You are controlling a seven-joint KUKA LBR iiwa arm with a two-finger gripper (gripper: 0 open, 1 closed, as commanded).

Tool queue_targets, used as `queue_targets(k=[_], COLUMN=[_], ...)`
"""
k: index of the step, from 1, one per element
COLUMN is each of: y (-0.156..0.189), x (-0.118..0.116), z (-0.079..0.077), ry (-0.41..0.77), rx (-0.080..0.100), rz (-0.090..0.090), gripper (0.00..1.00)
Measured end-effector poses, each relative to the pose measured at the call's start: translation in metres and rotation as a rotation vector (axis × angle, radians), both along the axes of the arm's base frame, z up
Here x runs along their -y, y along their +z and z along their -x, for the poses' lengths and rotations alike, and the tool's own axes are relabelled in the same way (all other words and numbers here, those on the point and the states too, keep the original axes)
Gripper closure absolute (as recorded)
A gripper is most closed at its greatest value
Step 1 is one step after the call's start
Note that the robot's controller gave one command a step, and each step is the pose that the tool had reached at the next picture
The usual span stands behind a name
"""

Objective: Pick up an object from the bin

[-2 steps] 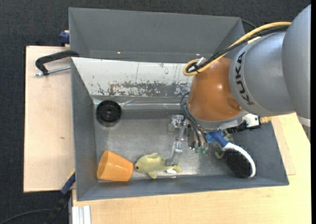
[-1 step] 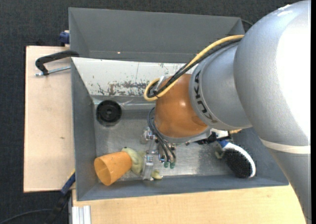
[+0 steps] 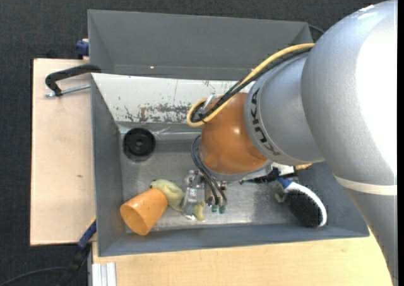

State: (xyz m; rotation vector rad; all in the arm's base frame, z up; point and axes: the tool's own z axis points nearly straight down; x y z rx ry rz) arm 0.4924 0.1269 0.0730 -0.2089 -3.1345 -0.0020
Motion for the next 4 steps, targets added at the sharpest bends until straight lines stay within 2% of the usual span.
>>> queue_targets(k=[1,2,3,4], y=[0.229,0.117,0.063,0.066], x=[0.022,0.048,0.035,0.035], z=[-0.026,-0.029,-0.002,-0.004], ry=[0.451,0.265,0.183,0.182], rx=[0.014,-0.006,-0.006,0.001], rz=[0.001,0.001,0.000,0.000], gripper=[1.00,1.00,1.00,0.00])
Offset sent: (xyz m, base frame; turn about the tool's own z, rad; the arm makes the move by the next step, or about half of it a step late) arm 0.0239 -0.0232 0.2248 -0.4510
